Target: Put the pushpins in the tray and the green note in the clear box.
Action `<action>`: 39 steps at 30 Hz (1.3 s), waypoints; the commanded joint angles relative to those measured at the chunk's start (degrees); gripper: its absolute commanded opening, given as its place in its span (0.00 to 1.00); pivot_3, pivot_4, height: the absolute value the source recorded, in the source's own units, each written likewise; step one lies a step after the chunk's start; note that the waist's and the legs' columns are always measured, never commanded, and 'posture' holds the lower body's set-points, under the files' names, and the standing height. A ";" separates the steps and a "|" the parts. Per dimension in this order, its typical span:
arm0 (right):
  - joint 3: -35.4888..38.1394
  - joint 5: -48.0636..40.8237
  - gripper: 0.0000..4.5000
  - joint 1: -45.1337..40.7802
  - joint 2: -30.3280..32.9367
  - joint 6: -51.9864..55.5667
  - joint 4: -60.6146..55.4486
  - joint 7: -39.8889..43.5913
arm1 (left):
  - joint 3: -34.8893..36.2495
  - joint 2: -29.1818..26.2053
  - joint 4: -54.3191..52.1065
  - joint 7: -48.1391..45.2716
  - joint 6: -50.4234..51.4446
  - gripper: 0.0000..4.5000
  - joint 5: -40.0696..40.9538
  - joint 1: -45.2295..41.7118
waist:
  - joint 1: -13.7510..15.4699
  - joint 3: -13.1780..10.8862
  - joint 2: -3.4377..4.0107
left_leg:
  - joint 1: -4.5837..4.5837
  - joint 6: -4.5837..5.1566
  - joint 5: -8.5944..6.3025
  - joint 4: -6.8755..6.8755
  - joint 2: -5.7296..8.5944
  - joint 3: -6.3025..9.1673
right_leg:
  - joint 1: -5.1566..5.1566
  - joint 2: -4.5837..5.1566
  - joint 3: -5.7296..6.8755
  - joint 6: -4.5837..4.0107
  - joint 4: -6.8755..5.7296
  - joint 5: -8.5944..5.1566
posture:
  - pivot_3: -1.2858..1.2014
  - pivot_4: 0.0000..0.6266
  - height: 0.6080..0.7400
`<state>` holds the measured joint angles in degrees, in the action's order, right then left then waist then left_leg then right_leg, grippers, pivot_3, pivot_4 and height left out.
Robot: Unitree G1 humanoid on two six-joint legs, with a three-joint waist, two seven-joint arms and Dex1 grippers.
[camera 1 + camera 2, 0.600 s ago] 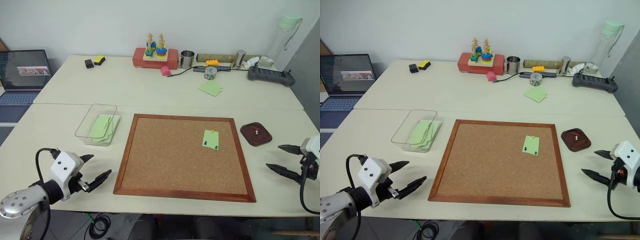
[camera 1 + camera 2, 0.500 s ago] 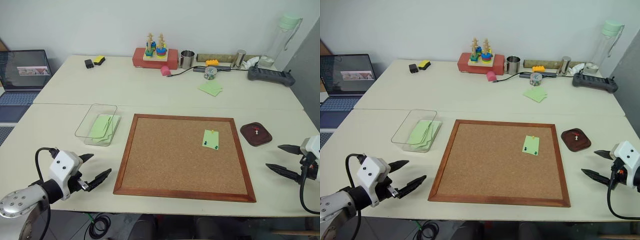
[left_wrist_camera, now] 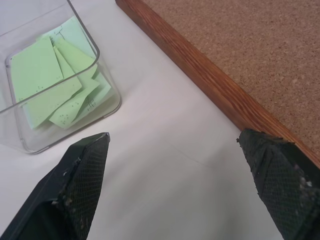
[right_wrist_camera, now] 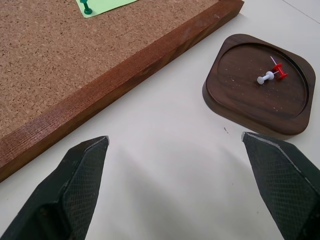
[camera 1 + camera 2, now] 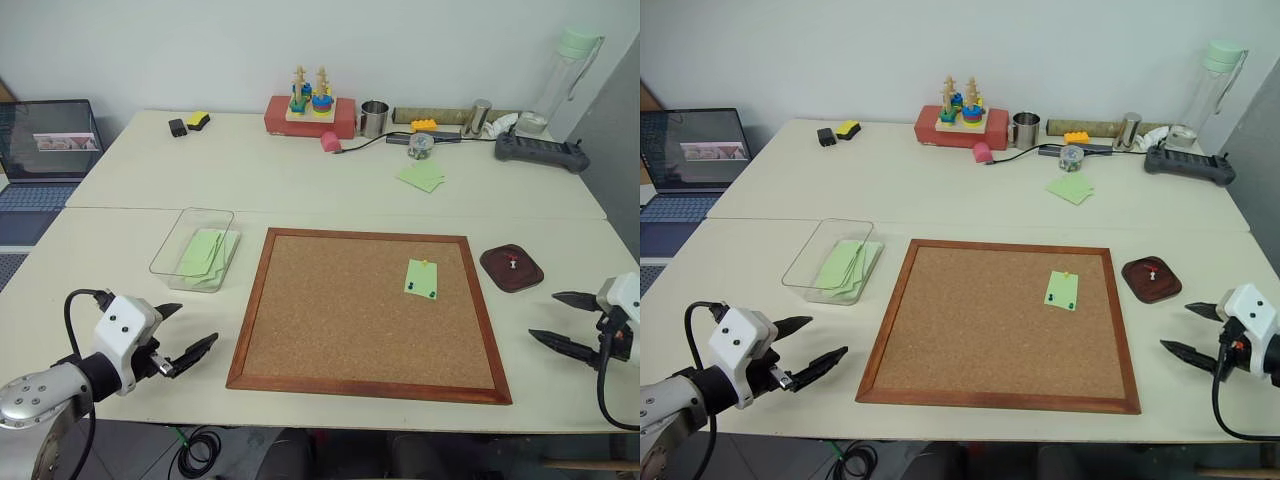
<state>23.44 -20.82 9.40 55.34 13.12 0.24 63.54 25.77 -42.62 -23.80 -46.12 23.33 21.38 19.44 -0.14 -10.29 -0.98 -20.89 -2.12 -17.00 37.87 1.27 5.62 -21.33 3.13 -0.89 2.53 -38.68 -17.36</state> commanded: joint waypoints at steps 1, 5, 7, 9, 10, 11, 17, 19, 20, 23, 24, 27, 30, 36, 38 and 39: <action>0.76 0.02 1.00 -0.72 0.19 -0.75 -0.76 -0.28 | 1.48 -0.49 -0.05 -0.39 -0.68 0.98 1.23 -1.29 | 0.00 0.00 0.00 | 0.00 0.00 0.00 0.00 0.00 -0.01 | 0.00 0.00 -0.01 0.00 0.00 0.00 | 0.52 0.24 1.00; 0.34 -0.08 1.00 -0.87 -0.19 -0.60 -1.33 -0.61 | 1.30 -0.58 -0.28 -1.51 -0.02 0.98 2.54 -1.67 | -0.01 0.00 0.00 | 0.00 0.00 0.00 0.00 0.00 -0.02 | -0.01 0.00 -0.01 0.00 0.00 0.00 | 0.52 0.24 1.00; 0.36 -0.10 1.00 -0.84 -0.27 -0.63 -1.34 -0.60 | 1.03 -0.73 -0.46 -1.56 -0.34 0.98 2.37 -1.84 | -0.02 0.00 0.00 | 0.00 0.00 0.00 -0.01 0.00 -0.01 | -0.01 0.00 -0.01 0.00 0.00 0.00 | 0.52 0.24 1.00; 0.47 -0.12 1.00 -0.75 -0.26 -0.62 -1.34 -0.57 | 0.86 -0.73 -0.67 -1.54 -0.28 0.98 2.54 -2.19 | -0.01 0.00 0.00 | 0.00 0.00 0.00 -0.01 0.00 -0.01 | -0.01 0.00 -0.01 0.00 0.00 0.00 | 0.52 0.24 1.00; 0.55 -0.11 1.00 -0.68 -0.21 -0.63 -1.35 -0.57 | 0.73 -0.75 -0.81 -1.50 -0.12 0.98 2.65 -2.53 | 0.00 0.00 0.00 | 0.00 0.00 0.00 0.00 0.00 -0.01 | -0.01 0.00 -0.01 0.00 0.00 0.00 | 0.52 0.24 1.00; 0.61 -0.10 1.00 -0.62 -0.18 -0.62 -1.37 -0.58 | 0.58 -0.81 -0.91 -1.53 -0.09 0.98 2.67 -2.81 | 0.00 0.00 0.00 | 0.00 0.00 0.00 0.00 0.00 -0.01 | 0.00 0.00 -0.01 0.00 0.00 0.00 | 0.52 0.24 1.00; 0.95 -0.24 1.00 -0.32 -0.19 -0.43 -1.93 -0.85 | -0.67 -1.38 -2.43 -2.96 1.01 0.98 4.39 -4.44 | 0.00 0.00 0.00 | 0.00 0.00 0.00 0.00 0.00 -0.01 | 0.00 0.00 -0.01 0.00 0.00 0.00 | 0.52 0.24 1.00; 1.05 -0.38 1.00 -0.26 -0.22 -0.37 -2.26 -0.98 | -1.15 -1.71 -3.41 -3.80 1.72 0.98 5.55 -4.97 | 0.00 0.00 0.00 | 0.00 0.00 0.00 0.00 0.00 -0.01 | -0.01 0.00 -0.01 0.00 0.00 0.00 | 0.52 0.24 1.00; 1.11 -0.46 1.00 -0.26 -0.21 -0.35 -2.39 -1.02 | -1.55 -1.96 -3.94 -4.21 2.05 0.98 6.06 -5.35 | 0.00 0.00 0.00 | 0.00 0.00 0.00 0.00 0.00 -0.02 | 0.00 0.00 -0.02 0.00 -0.01 0.00 | 0.52 0.24 1.00; 1.04 -0.75 1.00 -0.44 -0.23 -0.20 -3.01 -1.24 | -3.02 -2.56 -5.39 -4.93 3.09 0.94 7.41 -7.04 | -0.01 0.00 0.01 | 0.00 0.00 0.00 0.00 0.00 -0.01 | 0.00 0.00 -0.01 0.00 -0.02 0.00 | 0.52 0.24 1.00; 0.97 -0.95 1.00 -0.55 -0.30 -0.03 -3.55 -1.35 | -3.62 -2.63 -5.92 -4.89 3.83 0.90 8.09 -8.04 | 0.00 0.00 0.01 | 0.00 0.00 0.00 0.01 0.00 -0.01 | 0.00 0.00 -0.01 0.00 -0.02 0.00 | 0.52 0.24 1.00; 0.53 -1.77 1.00 -0.97 -0.79 0.68 -6.18 -1.79 | -6.89 -2.57 -7.50 -4.36 5.60 0.76 9.52 -12.33 | 0.00 0.00 0.01 | 0.01 0.00 0.00 0.01 0.00 -0.01 | 0.00 -0.01 0.00 0.00 -0.05 0.00 | 0.52 0.24 1.00; 0.29 -2.54 1.00 -1.06 -1.18 1.65 -8.96 -2.23 | -10.68 -2.33 -8.74 -3.89 6.66 0.63 9.42 -15.84 | 0.00 0.00 0.01 | 0.01 0.00 0.00 0.04 0.01 0.00 | 0.01 -0.03 0.00 0.00 -0.07 0.00 | 0.52 0.24 1.00; -1.31 -4.91 1.00 -2.05 -3.36 4.99 -15.70 -3.90 | -19.56 1.68 -6.11 -2.29 6.13 0.39 7.60 -22.84 | 0.00 0.00 0.01 | 0.01 -0.01 0.01 0.03 0.01 -0.01 | 0.00 -0.05 -0.01 0.01 -0.10 0.01 | 0.52 0.24 1.00; -2.60 -5.74 1.00 -2.76 -4.39 6.21 -17.97 -4.91 | -22.29 3.31 -5.00 -2.37 5.62 0.32 7.13 -24.40 | -0.01 0.00 0.00 | 0.01 -0.01 0.01 0.04 0.02 0.01 | 0.01 -0.06 0.02 0.01 -0.10 0.01 | 0.52 0.24 1.00; -3.35 -6.07 1.00 -3.27 -4.95 6.90 -19.15 -5.51 | -24.09 4.13 -4.53 -2.70 5.41 0.28 6.74 -25.20 | -0.01 0.00 0.00 | 0.01 -0.01 0.01 0.05 0.02 0.00 | 0.01 -0.07 0.01 0.01 -0.12 0.01 | 0.52 0.24 1.00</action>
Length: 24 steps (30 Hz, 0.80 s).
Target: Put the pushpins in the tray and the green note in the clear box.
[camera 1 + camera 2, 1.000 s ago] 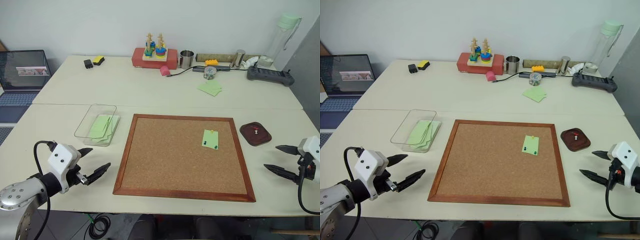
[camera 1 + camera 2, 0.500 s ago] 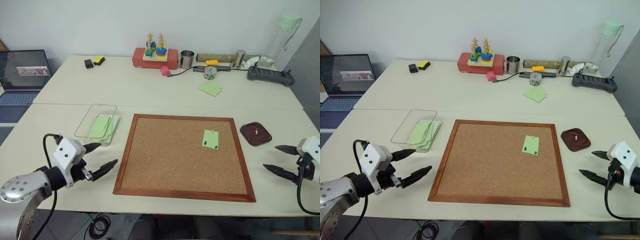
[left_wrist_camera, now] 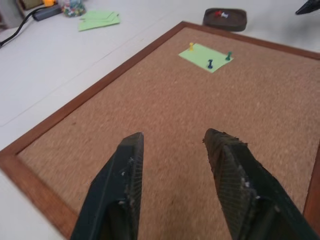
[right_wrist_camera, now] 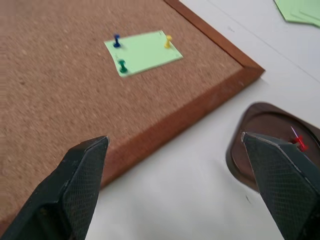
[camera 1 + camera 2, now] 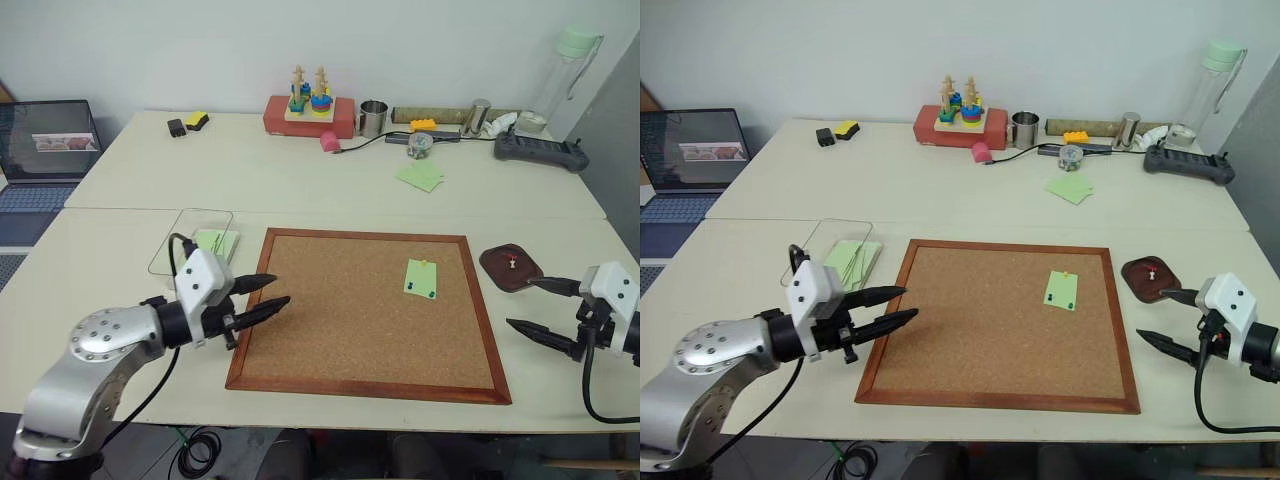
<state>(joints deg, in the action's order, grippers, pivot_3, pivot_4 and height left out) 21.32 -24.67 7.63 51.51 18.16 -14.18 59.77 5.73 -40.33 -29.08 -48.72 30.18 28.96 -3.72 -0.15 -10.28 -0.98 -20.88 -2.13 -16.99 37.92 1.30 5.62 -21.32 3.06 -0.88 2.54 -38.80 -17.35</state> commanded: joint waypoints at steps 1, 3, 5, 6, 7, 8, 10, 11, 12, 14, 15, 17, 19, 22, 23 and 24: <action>-1.79 -2.79 1.00 -2.20 -1.82 2.71 -5.57 -2.42 | -5.63 2.74 1.44 -0.41 -1.69 0.23 -1.10 -2.70 | -0.01 0.00 0.00 | 0.00 0.00 0.00 0.01 0.00 0.01 | 0.00 0.00 0.01 0.00 -0.01 0.00 | 0.52 0.24 1.00; -3.14 -3.44 1.00 -3.49 -2.95 3.90 -6.67 -3.49 | -8.60 3.98 3.59 -1.62 -3.01 0.15 -2.21 -3.73 | -0.03 0.00 0.00 | 0.00 0.00 0.00 0.01 0.01 -0.01 | -0.02 -0.02 0.00 0.00 -0.03 0.00 | 0.52 0.24 1.00; -4.69 -3.15 1.00 -4.80 -3.82 4.48 -7.03 -4.29 | -10.96 4.74 6.59 -2.74 -5.12 0.05 -4.12 -4.59 | 0.00 0.00 0.00 | 0.00 0.00 0.00 0.01 0.02 0.00 | -0.02 -0.03 0.01 0.00 -0.03 0.00 | 0.52 0.24 1.00; -5.71 -2.87 1.00 -5.79 -4.23 4.86 -7.08 -4.86 | -12.05 5.35 8.51 -3.09 -6.34 0.02 -5.09 -5.25 | 0.00 0.00 0.00 | 0.00 0.00 0.00 0.01 0.03 0.01 | -0.02 -0.04 0.02 0.00 -0.03 0.00 | 0.52 0.24 1.00; -6.82 -2.58 1.00 -6.87 -4.61 5.14 -6.96 -5.37 | -12.76 6.55 10.47 -3.03 -7.12 0.01 -5.43 -6.03 | 0.00 0.00 0.00 | 0.00 0.00 0.00 0.01 0.03 0.01 | -0.02 -0.04 0.01 0.00 -0.03 0.00 | 0.52 0.24 1.00; -7.63 -2.34 1.00 -7.81 -4.91 5.38 -6.81 -5.80 | -13.21 7.65 11.94 -2.91 -7.58 0.01 -5.45 -6.68 | -0.01 0.00 0.00 | 0.00 0.00 0.00 0.01 0.03 0.01 | -0.02 -0.05 0.02 0.00 -0.04 0.00 | 0.52 0.24 1.00; -9.18 -1.90 1.00 -9.88 -5.62 5.65 -5.93 -6.46 | -14.55 9.50 14.67 -3.26 -9.06 0.01 -6.18 -7.64 | 0.01 0.00 -0.01 | 0.00 0.00 0.01 0.03 0.05 0.01 | -0.03 -0.06 0.04 0.00 -0.06 0.00 | 0.52 0.24 1.00; -10.42 -1.42 1.00 -11.52 -6.20 5.64 -4.93 -6.88 | -15.93 10.69 16.50 -3.56 -10.41 0.01 -7.28 -8.10 | 0.01 -0.01 -0.01 | -0.01 0.00 0.00 0.04 0.05 0.01 | -0.03 -0.06 0.04 0.00 -0.06 0.00 | 0.52 0.24 1.00; -11.88 -0.58 1.00 -13.06 -6.63 5.45 -3.90 -7.22 | -17.16 11.99 18.38 -3.45 -12.15 0.01 -8.59 -8.48 | -0.01 0.00 -0.01 | -0.01 0.00 0.00 0.03 0.05 0.01 | -0.03 -0.06 0.04 0.00 -0.05 0.00 | 0.52 0.24 1.00; -14.35 0.79 1.00 -15.67 -7.39 5.28 -2.04 -7.41 | -18.84 14.04 21.32 -3.51 -14.61 0.01 -10.20 -8.84 | -0.04 0.00 0.00 | 0.01 0.00 0.01 0.04 0.06 -0.03 | -0.04 -0.06 0.06 0.01 -0.06 0.01 | 0.52 0.24 1.00; -15.47 1.45 1.00 -17.30 -7.91 5.36 -0.79 -7.67 | -19.57 14.97 23.08 -3.16 -16.34 0.01 -11.52 -8.97 | -0.05 0.00 0.00 | 0.00 0.01 0.01 0.04 0.08 -0.04 | -0.06 -0.06 0.08 0.02 -0.06 0.01 | 0.52 0.24 1.00; -17.41 2.58 1.00 -20.67 -9.38 5.32 2.51 -8.34 | -21.10 16.01 26.80 -3.33 -19.62 0.01 -14.22 -9.15 | -0.06 0.00 -0.01 | 0.01 0.00 0.01 0.04 0.08 -0.06 | -0.08 -0.06 0.07 0.03 -0.05 0.02 | 0.52 0.24 1.00; -19.41 4.34 1.00 -23.85 -11.01 4.18 6.49 -8.90 | -21.69 16.85 30.04 -3.41 -21.20 0.01 -15.48 -9.58 | -0.06 0.01 0.02 | 0.00 0.00 0.01 0.03 0.06 -0.04 | -0.09 -0.06 0.07 0.03 -0.06 0.02 | 0.52 0.24 1.00; -21.59 7.19 1.00 -27.98 -13.40 2.06 12.86 -9.70 | -22.04 17.63 33.54 -3.43 -23.28 0.01 -16.94 -10.42 | -0.03 0.06 0.10 | 0.05 0.00 0.02 0.05 0.08 -0.04 | -0.07 -0.04 0.09 0.02 -0.12 0.02 | 0.52 0.24 1.00; -22.19 8.04 1.00 -29.39 -14.25 1.15 15.19 -9.80 | -22.13 17.81 34.16 -3.49 -23.68 0.01 -17.27 -10.62 | 0.03 0.07 0.10 | 0.06 0.02 0.03 0.06 0.10 -0.03 | -0.06 -0.04 0.08 0.02 -0.14 0.02 | 0.52 0.24 1.00; -22.63 8.65 1.00 -30.49 -14.93 0.38 17.11 -9.88 | -22.15 17.95 34.58 -3.59 -23.99 0.01 -17.44 -10.75 | 0.04 0.07 0.11 | 0.06 0.03 0.03 0.06 0.10 -0.01 | -0.04 -0.04 0.07 0.03 -0.14 0.03 | 0.52 0.24 1.00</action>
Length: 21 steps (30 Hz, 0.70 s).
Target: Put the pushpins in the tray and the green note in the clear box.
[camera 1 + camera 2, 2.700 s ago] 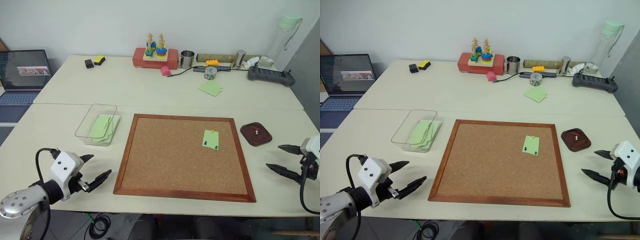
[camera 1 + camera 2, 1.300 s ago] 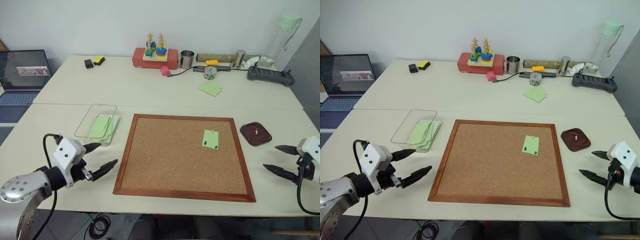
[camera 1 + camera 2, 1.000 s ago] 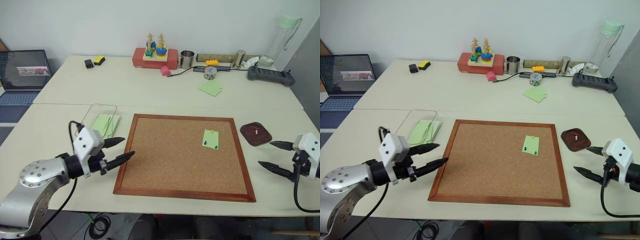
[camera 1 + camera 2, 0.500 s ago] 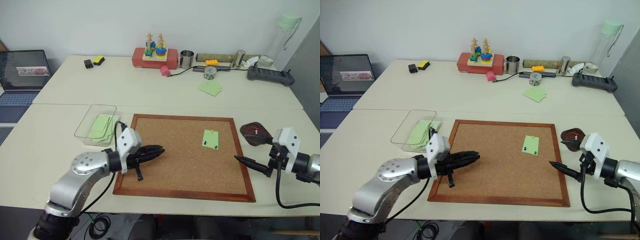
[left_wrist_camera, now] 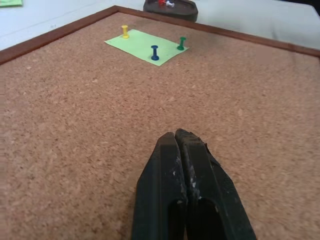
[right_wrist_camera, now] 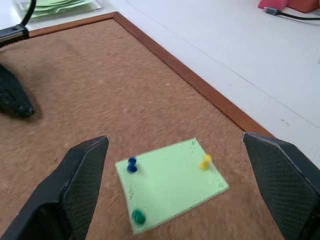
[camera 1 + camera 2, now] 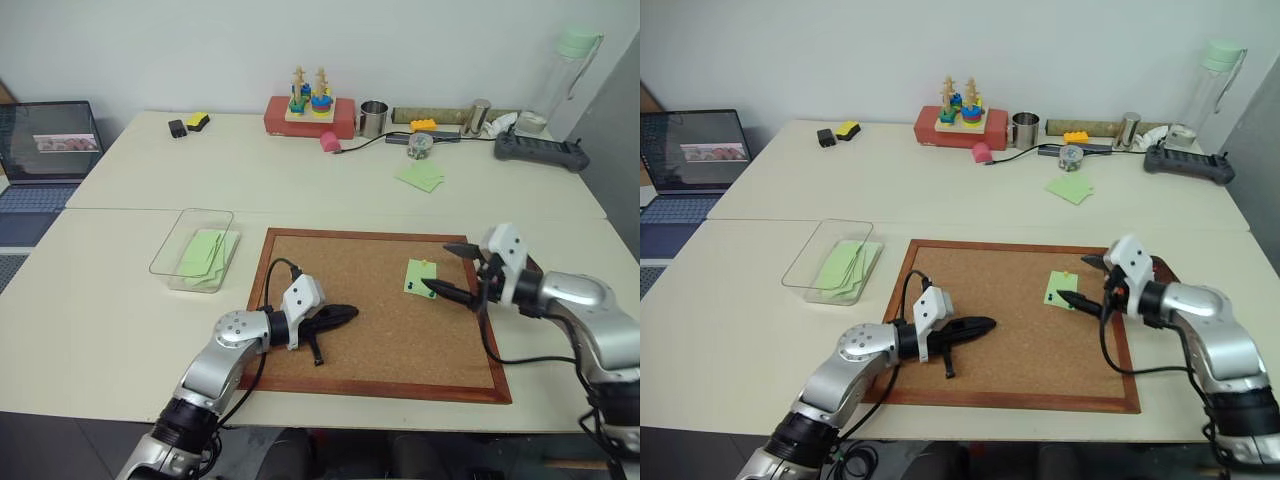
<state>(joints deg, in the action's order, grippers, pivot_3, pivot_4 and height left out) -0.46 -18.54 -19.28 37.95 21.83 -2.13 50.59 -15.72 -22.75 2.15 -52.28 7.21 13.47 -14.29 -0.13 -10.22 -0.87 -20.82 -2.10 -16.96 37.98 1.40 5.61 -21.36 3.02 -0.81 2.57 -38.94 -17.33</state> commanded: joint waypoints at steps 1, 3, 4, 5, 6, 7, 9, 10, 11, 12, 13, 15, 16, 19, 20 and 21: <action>-1.32 3.16 1.00 -4.64 -2.10 -4.25 7.03 -0.72 | -0.62 0.47 3.65 -0.06 -1.16 0.01 -2.02 -0.25 | 0.02 0.02 0.04 | 0.01 0.01 0.00 0.02 0.01 0.00 | 0.01 0.00 0.01 0.02 -0.01 0.01 | 0.52 0.24 1.00; -1.95 4.45 1.00 -6.75 -3.77 -6.76 11.65 -1.06 | -0.52 0.51 3.70 -0.17 -1.19 0.01 -2.10 -0.22 | 0.05 0.07 0.12 | 0.00 0.07 0.05 0.02 0.09 0.00 | 0.01 0.03 0.02 0.08 -0.01 0.05 | 0.52 0.24 1.00; -2.04 4.90 1.00 -7.44 -4.35 -7.74 13.32 -1.18 | -0.48 0.52 3.61 -0.19 -1.15 0.01 -2.14 -0.15 | 0.04 0.08 0.14 | 0.02 0.08 0.05 0.02 0.10 -0.02 | 0.01 0.03 0.02 0.10 -0.01 0.06 | 0.52 0.24 1.00; -2.12 5.35 1.00 -8.01 -4.81 -8.66 14.81 -1.15 | -0.42 0.53 3.54 -0.15 -1.07 0.01 -2.19 -0.11 | 0.01 0.08 0.15 | 0.02 0.10 0.06 0.02 0.11 -0.03 | 0.01 0.03 0.02 0.11 -0.01 0.08 | 0.52 0.24 1.00; -2.23 5.77 1.00 -8.45 -5.18 -9.62 16.39 -1.06 | -0.29 0.48 3.37 -0.04 -0.90 0.01 -2.18 -0.04 | 0.02 0.09 0.16 | 0.02 0.11 0.07 0.02 0.11 -0.04 | 0.01 0.03 0.01 0.11 -0.01 0.10 | 0.52 0.24 1.00; -2.29 6.06 1.00 -8.71 -5.40 -10.39 17.46 -0.92 | -0.19 0.43 3.18 0.05 -0.77 0.01 -2.16 0.06 | 0.01 0.10 0.17 | 0.02 0.12 0.08 0.02 0.12 -0.03 | 0.01 0.03 0.02 0.11 -0.02 0.10 | 0.52 0.24 1.00; -2.21 6.54 1.00 -9.08 -5.70 -11.87 19.60 -0.62 | 0.01 0.33 2.86 0.31 -0.51 0.01 -2.15 0.24 | 0.00 0.13 0.23 | 0.02 0.12 0.08 0.02 0.12 -0.03 | 0.00 0.03 0.01 0.11 -0.02 0.11 | 0.52 0.24 1.00; -2.00 6.65 1.00 -9.19 -5.79 -12.45 20.44 -0.51 | 0.07 0.24 2.66 0.39 -0.36 0.01 -2.15 0.36 | -0.02 0.14 0.25 | 0.02 0.12 0.08 0.02 0.12 -0.04 | 0.00 0.03 0.01 0.11 -0.02 0.11 | 0.52 0.24 1.00; -1.78 6.67 1.00 -9.33 -5.85 -12.93 21.27 -0.40 | 0.13 0.18 2.49 0.48 -0.22 0.01 -2.16 0.47 | -0.05 0.16 0.28 | 0.02 0.12 0.08 0.02 0.12 -0.05 | 0.00 0.03 0.00 0.11 -0.02 0.11 | 0.52 0.24 1.00; -1.65 6.72 1.00 -9.45 -5.84 -13.43 21.95 -0.27 | 0.16 0.13 2.35 0.55 -0.08 0.01 -2.16 0.55 | -0.09 0.17 0.29 | 0.02 0.13 0.08 0.02 0.12 -0.05 | 0.00 0.03 0.00 0.12 -0.02 0.11 | 0.52 0.24 1.00; -1.61 6.76 1.00 -9.54 -5.86 -13.81 22.40 -0.18 | 0.20 0.09 2.25 0.56 -0.01 0.01 -2.16 0.63 | -0.11 0.18 0.30 | 0.02 0.13 0.08 0.02 0.12 -0.05 | 0.00 0.03 0.00 0.11 -0.03 0.11 | 0.52 0.24 1.00; -1.47 6.66 0.92 -9.53 -5.85 -14.42 23.01 0.00 | 0.20 0.02 1.83 0.67 0.24 0.00 -2.14 0.86 | -0.18 0.18 0.31 | 0.02 0.13 0.08 0.02 0.11 -0.04 | 0.00 0.03 0.00 0.11 -0.03 0.11 | 0.52 0.24 1.00; -1.48 6.62 0.89 -9.48 -5.86 -14.63 23.11 0.08 | 0.23 -0.04 1.68 0.68 0.36 0.00 -2.11 0.95 | -0.21 0.18 0.31 | 0.02 0.13 0.08 0.02 0.11 -0.04 | -0.01 0.03 0.00 0.11 -0.03 0.11 | 0.52 0.24 1.00; -1.56 6.43 0.75 -9.30 -5.91 -14.99 23.17 0.31 | 0.26 -0.04 1.29 0.86 0.78 0.00 -1.99 1.09 | -0.26 0.18 0.31 | 0.02 0.13 0.08 0.01 0.11 -0.05 | -0.01 0.03 -0.01 0.11 -0.04 0.11 | 0.52 0.24 1.00; -1.55 6.37 0.69 -9.25 -5.93 -15.10 23.16 0.37 | 0.27 0.01 1.17 0.91 0.97 0.00 -1.94 1.10 | -0.27 0.18 0.31 | 0.02 0.13 0.08 0.01 0.11 -0.05 | -0.02 0.03 0.00 0.11 -0.03 0.11 | 0.52 0.24 1.00; -1.60 6.39 0.65 -9.21 -5.99 -15.24 23.14 0.41 | 0.33 0.03 1.11 0.88 1.19 0.00 -1.81 1.07 | -0.28 0.18 0.32 | 0.02 0.13 0.08 0.01 0.11 -0.05 | -0.02 0.03 -0.01 0.11 -0.03 0.11 | 0.52 0.24 1.00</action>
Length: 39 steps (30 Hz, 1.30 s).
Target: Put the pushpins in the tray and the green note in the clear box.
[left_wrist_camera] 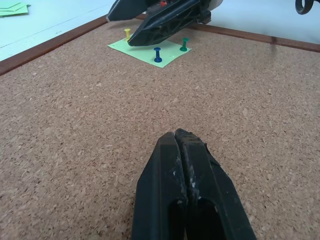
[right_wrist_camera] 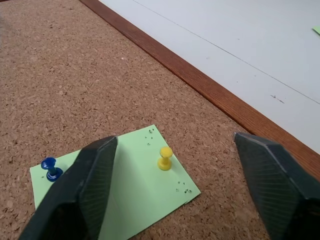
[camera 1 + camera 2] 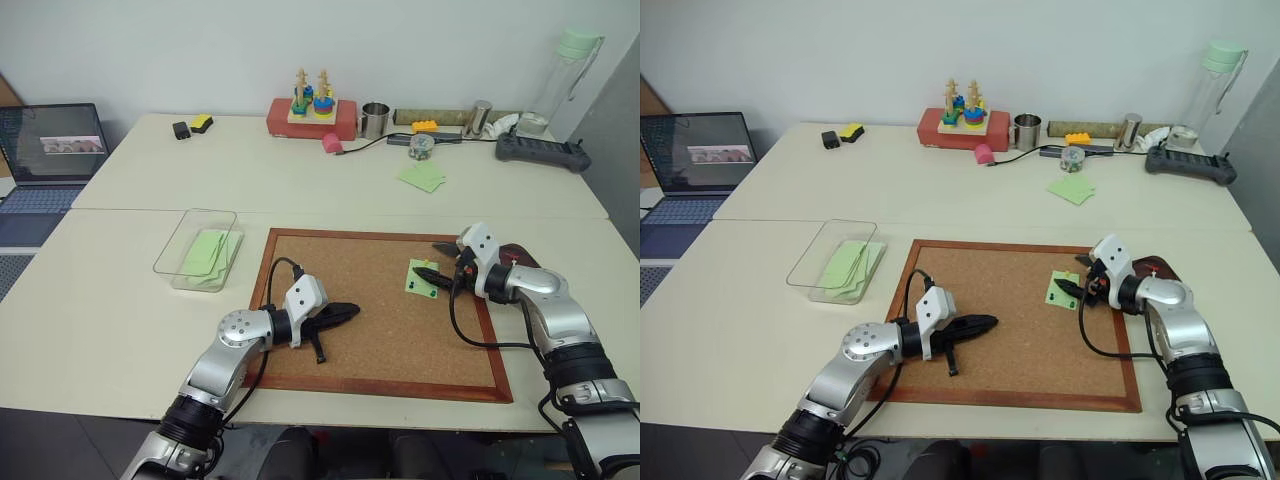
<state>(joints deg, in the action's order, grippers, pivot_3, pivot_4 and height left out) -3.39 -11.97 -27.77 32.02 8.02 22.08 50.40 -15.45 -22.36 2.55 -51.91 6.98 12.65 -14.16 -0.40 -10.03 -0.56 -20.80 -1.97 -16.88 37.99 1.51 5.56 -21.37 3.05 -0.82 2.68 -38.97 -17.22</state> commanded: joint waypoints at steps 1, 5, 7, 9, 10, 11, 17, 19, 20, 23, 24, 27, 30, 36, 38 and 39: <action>1.28 -0.14 0.61 -0.66 -0.11 -1.53 -1.11 0.66 | 0.10 -0.35 0.68 0.49 1.55 0.00 -0.92 0.91 | -0.02 0.00 0.00 | 0.00 0.00 0.00 0.00 0.00 0.00 | 0.00 0.00 0.00 0.00 0.00 0.00 | 0.52 0.24 1.00; 1.24 -0.07 0.42 -0.42 -0.13 -1.81 -1.10 0.91 | 0.29 -0.31 0.96 0.36 1.89 0.00 -0.74 0.72 | -0.04 0.00 0.00 | 0.00 0.00 0.00 0.00 0.00 0.00 | 0.00 0.00 0.01 0.00 0.00 0.00 | 0.52 0.24 1.00; 1.18 0.04 0.34 -0.31 -0.08 -2.02 -0.93 1.02 | 0.38 -0.28 1.24 0.36 2.02 0.00 -0.72 0.54 | -0.04 0.00 0.00 | 0.00 0.00 0.00 0.00 0.00 0.00 | 0.00 0.00 0.00 0.00 0.00 0.00 | 0.52 0.24 1.00; 1.04 0.19 0.26 -0.04 -0.01 -2.20 -0.97 1.14 | 0.41 -0.30 1.50 0.35 2.19 0.00 -0.74 0.42 | -0.04 0.00 0.00 | 0.00 0.00 0.00 0.00 0.00 0.00 | 0.00 0.00 0.00 0.00 0.00 0.00 | 0.52 0.24 1.00; 1.01 0.23 0.21 0.06 -0.01 -2.25 -1.01 1.17 | 0.41 -0.30 1.59 0.34 2.24 0.00 -0.75 0.39 | -0.04 0.00 0.00 | 0.00 0.00 0.00 0.00 0.00 0.00 | 0.00 0.00 0.00 0.00 0.00 0.00 | 0.52 0.24 1.00; 0.99 0.26 0.17 0.16 -0.02 -2.29 -1.09 1.17 | 0.41 -0.30 1.63 0.33 2.32 0.00 -0.75 0.39 | -0.04 0.00 0.00 | 0.00 0.00 0.00 -0.01 0.00 0.00 | 0.01 0.00 0.01 0.00 0.00 0.00 | 0.52 0.24 1.00; 0.97 0.42 0.01 0.79 0.35 -2.83 -2.47 1.53 | 0.36 -0.36 2.02 0.37 2.71 0.00 -0.85 0.49 | -0.05 0.02 0.03 | 0.00 0.00 0.00 -0.01 0.00 0.01 | 0.01 0.00 0.01 0.00 0.00 0.00 | 0.52 0.24 1.00; 1.34 0.04 0.01 1.09 0.53 -2.52 -3.97 1.72 | 0.59 -0.22 2.00 0.66 3.53 0.00 -0.52 0.63 | -0.04 0.02 0.04 | 0.00 0.00 0.00 0.00 0.00 0.01 | 0.01 0.00 0.01 0.00 0.00 0.00 | 0.52 0.24 1.00; 1.49 -0.10 0.01 1.21 0.61 -2.30 -4.52 1.75 | 0.71 -0.14 1.93 0.75 4.04 0.00 -0.25 0.71 | -0.03 0.03 0.05 | 0.00 0.00 0.00 -0.01 0.00 0.02 | 0.01 0.00 0.00 0.00 0.00 0.00 | 0.52 0.24 1.00; 2.17 -0.83 0.01 1.64 0.92 -1.80 -6.21 1.86 | 0.66 -0.31 1.71 0.95 5.89 0.00 -0.01 0.80 | -0.02 0.04 0.07 | 0.00 0.00 0.00 -0.03 0.00 0.04 | 0.00 0.00 0.00 0.00 0.01 0.00 | 0.52 0.24 1.00; 2.39 -1.08 0.01 1.76 1.00 -1.70 -6.84 1.87 | 0.41 -0.56 1.78 0.92 6.33 0.00 -0.34 0.78 | -0.03 0.04 0.08 | 0.00 0.00 0.00 -0.04 0.00 0.03 | 0.00 0.00 0.00 0.00 0.01 0.00 | 0.52 0.24 1.00; 2.77 -1.59 0.01 1.95 0.95 -1.57 -8.33 1.79 | -0.35 -1.18 2.50 0.80 6.55 0.00 -1.60 0.64 | -0.03 0.05 0.10 | 0.00 0.00 0.00 -0.04 0.00 0.02 | -0.01 0.00 0.00 0.00 0.02 0.00 | 0.52 0.24 1.00; 3.07 -1.91 0.01 2.11 0.74 -1.35 -9.22 1.70 | -0.78 -1.39 2.98 1.11 6.66 0.00 -2.44 0.40 | -0.04 0.07 0.12 | 0.00 0.00 0.00 -0.05 -0.01 0.02 | -0.01 0.00 0.00 0.00 0.02 0.00 | 0.52 0.24 1.00; 3.48 -2.24 0.01 1.98 0.21 -0.97 -9.93 1.38 | -1.68 -1.30 4.00 2.01 6.83 0.00 -4.29 -0.22 | -0.06 0.20 0.33 | 0.00 0.00 0.00 -0.04 0.00 0.02 | 0.00 0.00 0.00 0.00 0.01 0.00 | 0.52 0.24 1.00; 3.65 -2.50 0.01 2.09 0.02 -0.57 -10.35 1.46 | -1.93 -1.24 4.04 2.14 7.12 0.00 -4.76 -0.12 | -0.10 0.21 0.33 | 0.08 0.01 0.00 -0.03 -0.02 0.02 | 0.08 -0.01 0.01 0.00 0.01 0.00 | 0.52 0.24 1.00; 3.68 -2.53 0.01 2.13 -0.07 -0.40 -10.57 1.42 | -2.01 -1.28 4.09 2.25 7.24 0.00 -5.04 -0.06 | -0.12 0.21 0.34 | 0.09 0.03 0.02 -0.03 -0.03 0.02 | 0.08 -0.02 0.00 0.00 0.01 0.00 | 0.52 0.24 1.00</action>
<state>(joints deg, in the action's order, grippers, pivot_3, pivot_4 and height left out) -1.25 -12.94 -25.08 32.30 8.07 13.78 51.67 -16.11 -22.63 2.51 -51.30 11.56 10.84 -15.54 -0.52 -9.82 -0.22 -20.71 -1.89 -16.82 37.97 1.48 5.57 -21.29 3.03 -0.82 2.69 -38.96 -17.21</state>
